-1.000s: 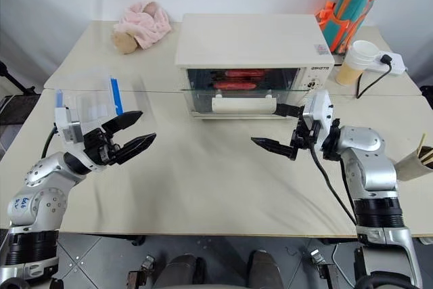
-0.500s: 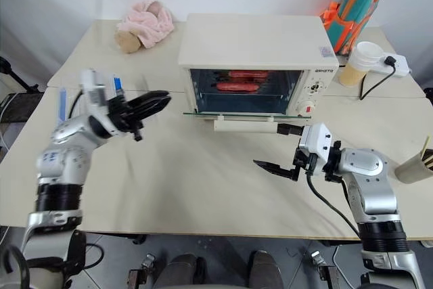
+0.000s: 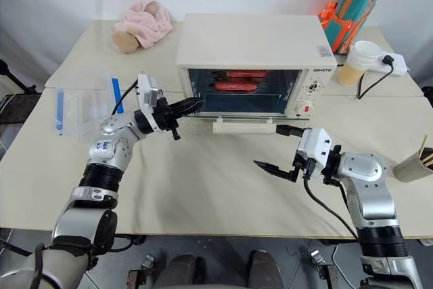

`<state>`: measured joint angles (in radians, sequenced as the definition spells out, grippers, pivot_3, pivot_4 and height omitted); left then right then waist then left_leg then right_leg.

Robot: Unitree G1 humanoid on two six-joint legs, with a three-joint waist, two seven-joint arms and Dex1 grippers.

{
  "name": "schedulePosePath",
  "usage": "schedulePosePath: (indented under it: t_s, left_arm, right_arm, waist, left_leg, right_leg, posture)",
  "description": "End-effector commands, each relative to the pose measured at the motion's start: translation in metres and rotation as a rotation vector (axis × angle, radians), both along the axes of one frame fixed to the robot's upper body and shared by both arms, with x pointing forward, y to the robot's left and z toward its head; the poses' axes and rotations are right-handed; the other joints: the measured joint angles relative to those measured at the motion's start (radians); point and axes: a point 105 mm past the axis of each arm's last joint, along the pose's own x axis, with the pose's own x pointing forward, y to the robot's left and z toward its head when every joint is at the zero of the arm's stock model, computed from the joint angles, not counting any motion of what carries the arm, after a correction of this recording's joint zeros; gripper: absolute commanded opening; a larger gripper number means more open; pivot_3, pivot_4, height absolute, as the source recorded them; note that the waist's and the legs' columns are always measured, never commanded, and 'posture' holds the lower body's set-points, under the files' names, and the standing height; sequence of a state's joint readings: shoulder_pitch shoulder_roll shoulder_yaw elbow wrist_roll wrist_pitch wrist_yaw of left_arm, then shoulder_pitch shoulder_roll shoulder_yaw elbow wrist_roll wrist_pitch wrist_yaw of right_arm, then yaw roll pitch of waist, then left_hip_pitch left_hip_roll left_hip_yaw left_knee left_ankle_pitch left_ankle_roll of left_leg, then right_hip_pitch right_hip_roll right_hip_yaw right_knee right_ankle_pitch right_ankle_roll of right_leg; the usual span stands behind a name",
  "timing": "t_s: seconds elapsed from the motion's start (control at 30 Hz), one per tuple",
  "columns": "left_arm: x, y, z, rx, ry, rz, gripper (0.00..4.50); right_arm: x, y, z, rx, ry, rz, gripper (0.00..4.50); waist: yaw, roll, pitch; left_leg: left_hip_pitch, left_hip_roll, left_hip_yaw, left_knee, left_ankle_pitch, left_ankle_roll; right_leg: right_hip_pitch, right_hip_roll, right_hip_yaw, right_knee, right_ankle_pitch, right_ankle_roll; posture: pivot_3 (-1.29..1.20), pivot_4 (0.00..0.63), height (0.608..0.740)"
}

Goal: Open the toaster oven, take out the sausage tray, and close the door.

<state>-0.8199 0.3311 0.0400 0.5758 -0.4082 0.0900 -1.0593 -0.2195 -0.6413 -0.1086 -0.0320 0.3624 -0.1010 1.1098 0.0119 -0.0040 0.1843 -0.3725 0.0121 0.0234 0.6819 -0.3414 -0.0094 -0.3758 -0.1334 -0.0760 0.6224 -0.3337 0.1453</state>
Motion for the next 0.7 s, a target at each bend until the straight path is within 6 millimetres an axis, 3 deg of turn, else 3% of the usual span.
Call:
schedulePosePath:
  t_s: [0.03,0.27,0.33,0.53,0.7]
  left_arm:
    - [-0.002,-0.002,0.005,0.001,-0.014,-0.036,0.04]
    - [-0.007,-0.008,-0.004,0.023,0.028,-0.101,0.04]
    - [-0.01,-0.01,-0.009,0.045,0.033,-0.119,0.04]
    - [-0.016,-0.009,-0.033,0.154,0.058,-0.127,0.04]
    - [-0.019,0.003,-0.044,0.16,0.099,-0.081,0.04]
  right_arm:
    - [-0.008,-0.03,0.011,-0.024,-0.04,-0.137,4.5]
    - [-0.049,-0.059,-0.004,-0.036,0.04,-0.258,4.5]
    - [-0.059,-0.062,0.0,-0.025,0.025,-0.288,4.5]
    - [-0.057,-0.056,0.039,0.123,-0.036,-0.321,4.5]
    - [-0.049,-0.047,0.05,0.035,-0.057,-0.285,4.5]
  waist:
    - [0.011,0.0,0.0]
    - [0.017,-0.001,0.0]
    - [0.016,-0.001,0.0]
    - [0.006,-0.001,0.001]
    - [0.011,-0.002,0.001]
  left_leg:
    - [0.0,0.0,0.0,0.0,0.0,0.0]
    - [0.0,0.0,0.001,0.001,0.0,0.0]
    - [0.0,0.0,0.002,0.001,0.0,0.0]
    - [0.004,0.001,0.007,0.001,0.001,0.001]
    - [0.003,0.002,0.007,0.001,0.001,0.001]
  right_leg:
    - [0.0,0.0,0.0,0.0,0.0,0.0]
    - [0.0,0.0,0.0,0.0,0.0,0.001]
    - [0.001,0.0,0.0,-0.001,0.0,0.001]
    - [0.001,0.001,0.003,-0.001,0.001,-0.001]
    - [0.001,0.001,0.003,-0.001,0.001,-0.001]
  posture:
    - [0.0,0.15,0.74]
    - [0.0,0.15,0.74]
    - [0.0,0.15,0.74]
    - [0.0,0.15,0.74]
    - [0.0,0.15,0.74]
